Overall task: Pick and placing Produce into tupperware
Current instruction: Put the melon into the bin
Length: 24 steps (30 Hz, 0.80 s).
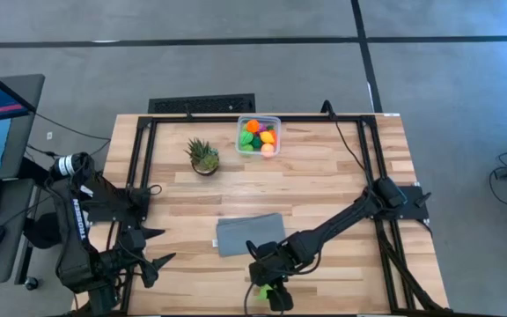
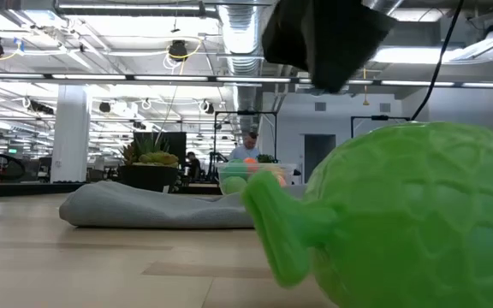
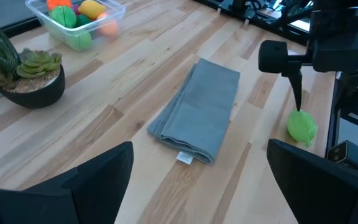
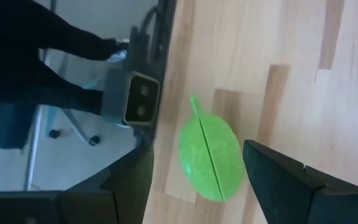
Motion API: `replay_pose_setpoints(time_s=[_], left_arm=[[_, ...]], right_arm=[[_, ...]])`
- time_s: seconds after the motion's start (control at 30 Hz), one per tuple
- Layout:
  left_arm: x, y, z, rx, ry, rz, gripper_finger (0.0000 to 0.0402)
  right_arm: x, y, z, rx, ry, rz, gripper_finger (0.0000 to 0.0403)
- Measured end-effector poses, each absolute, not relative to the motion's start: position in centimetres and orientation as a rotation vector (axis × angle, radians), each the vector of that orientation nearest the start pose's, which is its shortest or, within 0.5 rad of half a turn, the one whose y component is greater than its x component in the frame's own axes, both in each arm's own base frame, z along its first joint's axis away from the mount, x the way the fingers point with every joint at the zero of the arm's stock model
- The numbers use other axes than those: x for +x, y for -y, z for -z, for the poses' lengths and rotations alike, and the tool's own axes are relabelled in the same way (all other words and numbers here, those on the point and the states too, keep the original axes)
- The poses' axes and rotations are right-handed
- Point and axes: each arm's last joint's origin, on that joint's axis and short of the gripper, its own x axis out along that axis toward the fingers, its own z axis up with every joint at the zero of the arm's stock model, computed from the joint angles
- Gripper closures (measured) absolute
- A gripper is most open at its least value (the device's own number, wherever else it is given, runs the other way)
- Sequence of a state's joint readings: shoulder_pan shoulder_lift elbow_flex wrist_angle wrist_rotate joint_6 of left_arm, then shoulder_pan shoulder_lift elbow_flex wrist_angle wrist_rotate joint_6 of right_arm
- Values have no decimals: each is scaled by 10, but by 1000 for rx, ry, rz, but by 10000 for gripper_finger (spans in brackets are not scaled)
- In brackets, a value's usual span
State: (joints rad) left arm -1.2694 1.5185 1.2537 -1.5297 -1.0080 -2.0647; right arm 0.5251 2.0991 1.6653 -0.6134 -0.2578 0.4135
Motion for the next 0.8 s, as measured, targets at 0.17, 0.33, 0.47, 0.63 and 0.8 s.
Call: replay_pose_setpoints(time_s=[0.17,0.33,0.47,0.63,0.8], left_arm=[[95,222,-280,-344,-487,-490,42],[95,222,-280,-338,-488,-490,42],[94,221,-280,-329,-489,-490,42],[94,221,-280,-318,-491,-489,42],[94,221,-280,-309,-492,-491,42]], right_arm=[[380,-227,-196,161,-1236,-398,131],[380,-224,-196,155,-1245,-376,114],[380,-226,-196,153,-1230,-379,85],[377,-236,-197,140,-1198,-399,48],[368,-252,-198,66,-1167,-404,31]])
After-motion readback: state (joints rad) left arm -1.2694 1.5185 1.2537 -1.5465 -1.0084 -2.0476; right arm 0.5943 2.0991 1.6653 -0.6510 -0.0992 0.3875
